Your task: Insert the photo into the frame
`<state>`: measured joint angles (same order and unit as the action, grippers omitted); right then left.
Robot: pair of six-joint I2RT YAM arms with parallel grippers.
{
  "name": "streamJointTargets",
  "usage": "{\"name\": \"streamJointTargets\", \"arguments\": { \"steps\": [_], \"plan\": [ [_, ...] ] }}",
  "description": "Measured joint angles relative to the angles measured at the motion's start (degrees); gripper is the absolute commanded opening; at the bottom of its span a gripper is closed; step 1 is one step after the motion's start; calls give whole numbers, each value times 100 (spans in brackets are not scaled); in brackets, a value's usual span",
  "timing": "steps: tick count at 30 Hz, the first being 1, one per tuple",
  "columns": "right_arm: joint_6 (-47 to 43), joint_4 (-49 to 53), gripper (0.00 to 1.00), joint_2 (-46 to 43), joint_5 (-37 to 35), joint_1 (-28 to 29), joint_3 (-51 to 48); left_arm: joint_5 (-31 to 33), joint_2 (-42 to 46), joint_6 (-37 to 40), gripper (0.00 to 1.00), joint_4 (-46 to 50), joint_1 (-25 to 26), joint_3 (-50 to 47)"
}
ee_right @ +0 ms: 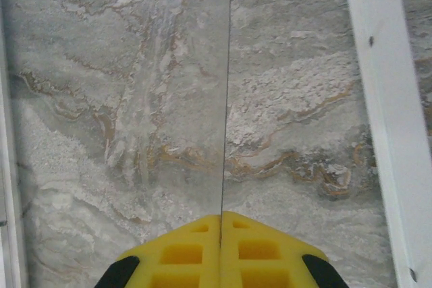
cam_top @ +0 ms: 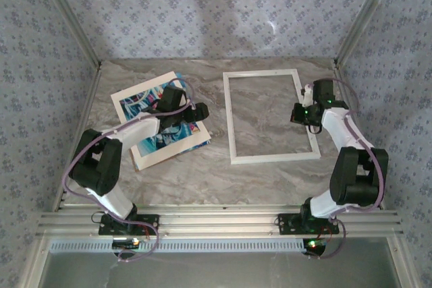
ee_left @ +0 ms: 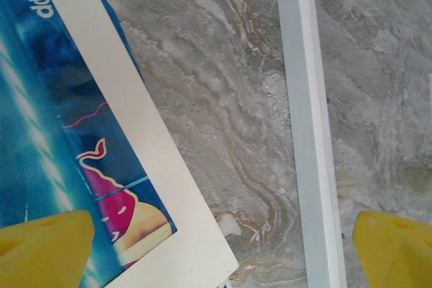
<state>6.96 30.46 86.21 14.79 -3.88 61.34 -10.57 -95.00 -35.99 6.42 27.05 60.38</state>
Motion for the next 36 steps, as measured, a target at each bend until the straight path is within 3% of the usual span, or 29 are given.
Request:
{"name": "streamJointTargets", "arguments": {
  "steps": [36],
  "plan": [
    [-409,238,0,68,33,-160,262,-83,-114,57,98,144,50,101]
  ]
}}
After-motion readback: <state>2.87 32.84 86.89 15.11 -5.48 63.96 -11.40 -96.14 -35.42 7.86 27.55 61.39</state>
